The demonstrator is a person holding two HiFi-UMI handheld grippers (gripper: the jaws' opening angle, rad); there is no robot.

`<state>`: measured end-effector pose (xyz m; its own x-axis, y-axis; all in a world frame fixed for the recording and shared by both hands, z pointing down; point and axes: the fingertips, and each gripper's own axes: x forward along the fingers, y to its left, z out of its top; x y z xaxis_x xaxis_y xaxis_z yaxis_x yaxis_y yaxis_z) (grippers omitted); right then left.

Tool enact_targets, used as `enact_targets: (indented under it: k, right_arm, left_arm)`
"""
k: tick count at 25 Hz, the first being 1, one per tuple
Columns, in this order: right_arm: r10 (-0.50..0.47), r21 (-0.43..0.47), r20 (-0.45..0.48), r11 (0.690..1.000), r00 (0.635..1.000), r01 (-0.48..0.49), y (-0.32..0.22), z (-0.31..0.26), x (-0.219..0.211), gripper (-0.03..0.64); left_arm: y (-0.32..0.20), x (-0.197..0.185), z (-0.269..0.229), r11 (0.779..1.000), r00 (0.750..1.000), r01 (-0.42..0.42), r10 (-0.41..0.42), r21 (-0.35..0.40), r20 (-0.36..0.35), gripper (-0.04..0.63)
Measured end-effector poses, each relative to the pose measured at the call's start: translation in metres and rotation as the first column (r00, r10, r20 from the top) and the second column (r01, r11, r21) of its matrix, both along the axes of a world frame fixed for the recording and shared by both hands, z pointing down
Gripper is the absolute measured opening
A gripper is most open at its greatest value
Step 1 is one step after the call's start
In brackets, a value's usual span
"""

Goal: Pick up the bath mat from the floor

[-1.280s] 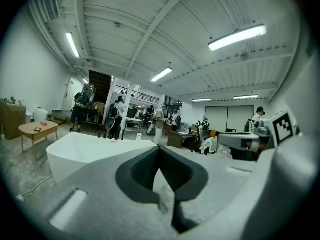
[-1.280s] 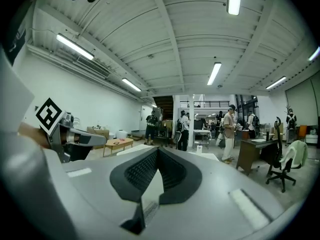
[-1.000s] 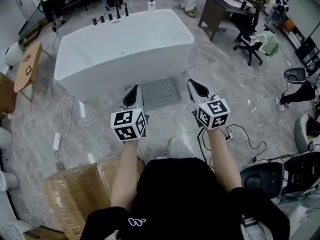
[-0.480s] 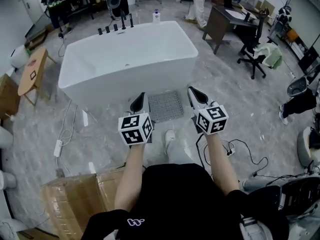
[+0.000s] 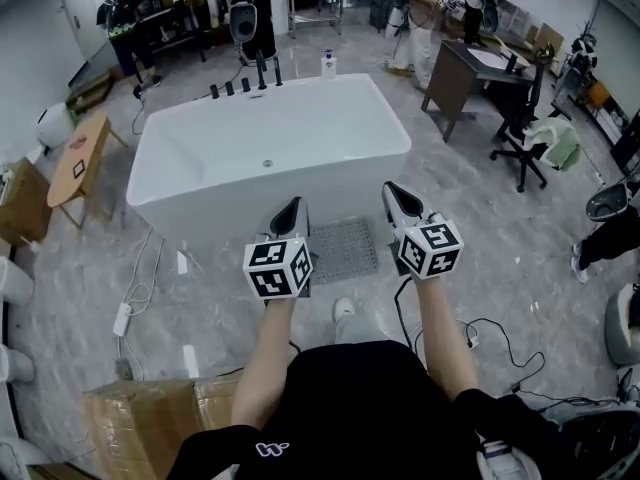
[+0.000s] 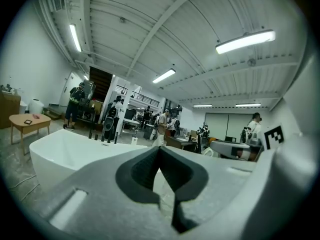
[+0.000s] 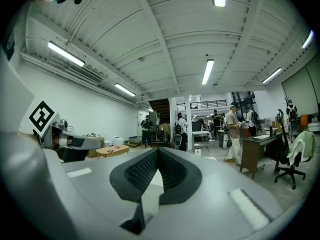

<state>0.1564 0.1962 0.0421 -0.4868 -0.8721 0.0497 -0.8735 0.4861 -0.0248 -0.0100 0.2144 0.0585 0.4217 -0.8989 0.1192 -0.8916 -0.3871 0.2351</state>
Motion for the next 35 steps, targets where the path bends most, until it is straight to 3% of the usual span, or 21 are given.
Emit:
enact_targets:
  k: [5, 11, 15, 21, 28, 32, 35]
  right_arm:
    - [0.008, -0.011, 0.071, 1.000, 0.997, -0.008, -0.043, 0.007, -0.001, 0.007]
    - [0.007, -0.028, 0.091, 1.000, 0.996, -0.004, -0.088, 0.017, 0.005, 0.007]
    - [0.079, -0.055, 0.098, 0.996, 0.992, -0.074, -0.111, 0.030, 0.055, 0.006]
    - [0.164, -0.093, 0.092, 0.983, 0.982, -0.155, -0.143, 0.035, 0.124, 0.007]
    - [0.086, -0.097, 0.080, 0.992, 0.993, -0.078, -0.191, 0.036, 0.113, 0.007]
    - [0.047, -0.044, 0.035, 0.998, 0.998, -0.045, -0.203, 0.025, 0.098, 0.007]
    - [0.007, -0.026, 0.021, 1.000, 1.000, -0.007, -0.211, 0.018, 0.086, 0.007]
  left_arm:
    - [-0.028, -0.018, -0.004, 0.997, 0.997, 0.073, -0.072, -0.010, 0.025, 0.000]
    - [-0.073, -0.017, -0.002, 0.997, 0.997, 0.068, -0.068, -0.022, 0.022, 0.000]
    - [-0.109, 0.013, 0.014, 0.998, 0.999, 0.035, -0.035, -0.061, -0.007, 0.000]
    - [-0.157, 0.057, 0.018, 0.997, 1.000, -0.005, 0.007, -0.082, 0.029, 0.000]
    - [-0.206, 0.038, 0.015, 0.993, 0.996, 0.078, -0.075, -0.088, 0.045, -0.002]
    - [-0.220, 0.040, 0.044, 0.988, 0.989, 0.050, -0.028, -0.147, 0.146, -0.001]
    - [-0.219, 0.023, 0.054, 0.979, 0.987, 0.104, -0.079, -0.177, 0.140, 0.000]
